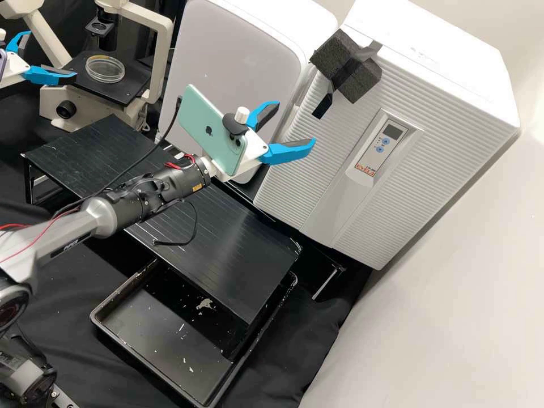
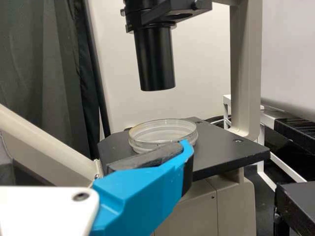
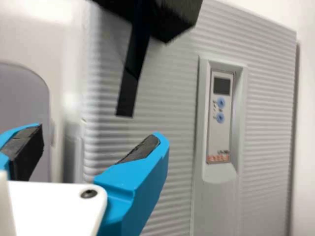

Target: Open the incubator door

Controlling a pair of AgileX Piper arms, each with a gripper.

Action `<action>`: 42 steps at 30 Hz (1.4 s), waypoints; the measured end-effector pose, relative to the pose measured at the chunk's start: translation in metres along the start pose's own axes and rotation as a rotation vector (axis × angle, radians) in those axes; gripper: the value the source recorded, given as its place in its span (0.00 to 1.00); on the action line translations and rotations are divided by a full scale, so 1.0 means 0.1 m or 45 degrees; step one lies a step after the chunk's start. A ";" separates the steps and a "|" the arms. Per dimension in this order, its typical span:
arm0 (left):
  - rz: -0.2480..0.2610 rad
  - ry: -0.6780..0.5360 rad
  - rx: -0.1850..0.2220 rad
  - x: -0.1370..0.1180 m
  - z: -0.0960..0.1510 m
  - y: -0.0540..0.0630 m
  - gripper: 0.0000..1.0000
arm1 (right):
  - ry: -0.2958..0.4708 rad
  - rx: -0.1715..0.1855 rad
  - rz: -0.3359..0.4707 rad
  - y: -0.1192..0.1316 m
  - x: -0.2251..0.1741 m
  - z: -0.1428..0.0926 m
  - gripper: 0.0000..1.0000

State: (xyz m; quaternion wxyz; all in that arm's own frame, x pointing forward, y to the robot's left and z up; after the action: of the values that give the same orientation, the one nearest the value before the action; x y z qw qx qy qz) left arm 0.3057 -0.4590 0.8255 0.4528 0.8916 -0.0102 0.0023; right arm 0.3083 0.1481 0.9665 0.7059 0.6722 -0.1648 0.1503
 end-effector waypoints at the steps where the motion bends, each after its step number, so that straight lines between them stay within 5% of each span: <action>1: 0.000 0.000 0.000 0.00 0.00 0.00 1.00 | -0.019 -0.027 -0.006 -0.03 0.02 -0.01 1.00; 9: 0.000 0.000 0.000 0.00 0.00 0.00 1.00 | -0.100 -0.135 -0.041 -0.20 0.12 -0.07 1.00; 20: 0.000 0.000 0.000 0.00 0.00 0.00 1.00 | -0.123 -0.130 -0.015 -0.21 0.19 -0.09 1.00; 21: 0.000 0.000 0.000 0.00 0.00 0.00 1.00 | -0.122 -0.129 -0.014 -0.21 0.20 -0.09 0.00; 42: 0.000 0.000 0.000 0.00 0.00 0.00 1.00 | -0.143 -0.141 -0.013 -0.23 0.24 -0.01 0.00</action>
State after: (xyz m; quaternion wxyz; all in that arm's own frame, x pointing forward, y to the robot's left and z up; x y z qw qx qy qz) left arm 0.3057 -0.4590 0.8255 0.4528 0.8916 -0.0102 0.0023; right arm 0.3399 0.1482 0.9567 0.7325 0.6403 -0.2088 0.0993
